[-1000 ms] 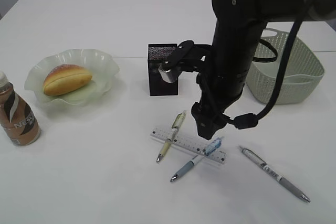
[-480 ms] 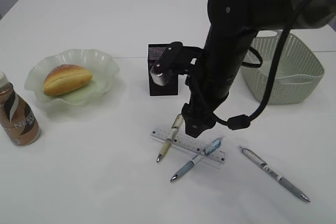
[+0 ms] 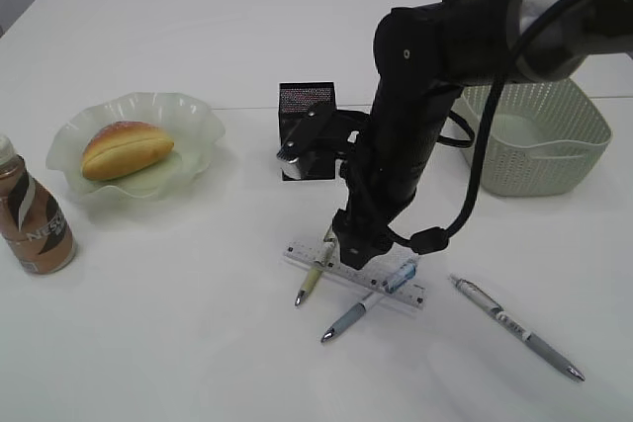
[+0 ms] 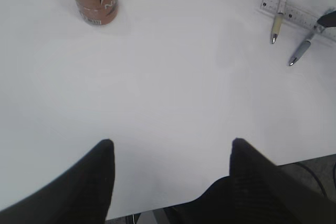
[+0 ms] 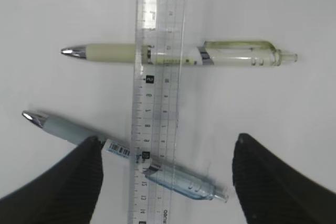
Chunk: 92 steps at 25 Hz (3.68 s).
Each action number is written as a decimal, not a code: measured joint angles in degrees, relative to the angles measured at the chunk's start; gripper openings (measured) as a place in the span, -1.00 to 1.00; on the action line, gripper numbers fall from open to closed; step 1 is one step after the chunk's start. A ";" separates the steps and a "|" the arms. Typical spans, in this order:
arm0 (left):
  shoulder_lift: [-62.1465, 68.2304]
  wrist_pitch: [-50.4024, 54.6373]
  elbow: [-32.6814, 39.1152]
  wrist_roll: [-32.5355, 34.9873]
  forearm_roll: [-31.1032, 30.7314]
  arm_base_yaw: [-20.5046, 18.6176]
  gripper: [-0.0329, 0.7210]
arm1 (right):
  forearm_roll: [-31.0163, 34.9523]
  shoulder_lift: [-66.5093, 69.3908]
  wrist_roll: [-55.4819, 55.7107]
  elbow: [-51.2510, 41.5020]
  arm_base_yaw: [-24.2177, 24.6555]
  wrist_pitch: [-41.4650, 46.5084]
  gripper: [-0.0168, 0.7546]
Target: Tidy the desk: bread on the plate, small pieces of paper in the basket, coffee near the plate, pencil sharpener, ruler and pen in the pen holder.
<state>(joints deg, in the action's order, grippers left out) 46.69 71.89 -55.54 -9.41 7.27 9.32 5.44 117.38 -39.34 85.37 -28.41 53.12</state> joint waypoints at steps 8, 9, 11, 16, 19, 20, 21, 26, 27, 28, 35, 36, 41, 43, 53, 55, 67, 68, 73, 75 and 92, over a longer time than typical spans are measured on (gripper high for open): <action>0.00 0.00 0.00 0.00 0.00 0.00 0.41 | 2.10 0.00 1.22 -0.02 0.00 -1.79 0.58; 0.00 0.00 0.00 0.00 0.11 0.00 0.41 | 2.08 0.00 1.22 -0.02 0.00 -1.91 0.58; 0.00 0.00 0.00 0.00 0.49 0.00 0.41 | 2.08 0.00 1.26 -0.02 0.00 -2.13 0.58; 0.00 0.00 0.00 0.00 0.73 0.00 0.41 | 2.08 0.00 1.35 -0.02 0.00 -2.64 0.58; 0.00 0.00 0.00 0.00 0.86 0.00 0.41 | 2.08 0.13 1.35 -0.02 0.00 -3.12 0.59; 0.00 0.00 0.00 0.00 0.86 0.00 0.41 | 2.08 0.35 1.35 0.09 0.00 -3.27 0.60; 0.00 0.00 0.00 0.00 0.86 0.00 0.41 | 2.08 0.62 1.35 0.07 0.00 -3.34 0.60; 0.00 0.00 0.00 0.00 0.89 0.00 0.41 | 1.87 2.47 0.65 0.07 0.00 -3.95 0.60; 0.00 0.00 0.00 0.00 0.89 0.00 0.41 | 1.87 2.88 0.42 0.07 0.00 -4.08 0.60; 0.00 0.00 0.00 0.00 0.98 0.00 0.41 | 1.87 3.02 0.42 0.07 0.00 -4.32 0.60; 0.00 0.00 0.00 0.00 1.09 0.00 0.41 | 1.79 3.69 0.06 0.10 0.00 -6.34 0.60; 0.00 0.00 0.00 0.00 1.09 0.00 0.41 | 1.79 4.04 -0.04 0.10 0.00 -6.40 0.60; 0.00 0.00 0.00 0.00 1.09 0.00 0.41 | 1.79 5.07 -0.55 0.10 0.00 -6.65 0.59; 0.00 0.00 0.00 0.00 1.09 0.00 0.41 | 2.01 5.07 -0.68 0.21 0.00 -6.62 0.59; 0.00 0.00 0.00 0.00 1.09 0.00 0.41 | 2.24 6.55 -1.15 0.20 0.00 -6.76 0.58; 0.00 0.00 0.00 0.00 1.09 0.00 0.41 | 2.24 6.74 -1.15 0.20 0.00 -6.76 0.58; 0.00 0.00 0.00 0.00 1.09 0.00 0.41 | 2.24 6.78 -1.26 0.64 0.00 -6.76 0.58; 0.00 0.00 0.00 0.00 1.09 0.00 0.41 | 2.24 6.78 -1.26 0.64 0.00 -6.76 0.58; 0.00 0.00 0.00 0.00 1.09 0.00 0.41 | 2.24 6.78 -1.26 0.64 0.00 -6.54 0.58; 0.00 0.00 0.00 0.00 1.09 0.00 0.41 | 2.24 6.78 -1.26 0.64 0.00 -6.00 0.58; 0.00 0.00 0.00 0.00 1.18 0.00 0.41 | 2.24 6.78 -1.26 0.64 0.00 -3.37 0.58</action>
<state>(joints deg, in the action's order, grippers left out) 46.69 71.89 -55.54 -9.41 8.46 9.32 7.68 124.15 -40.60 86.01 -28.41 49.75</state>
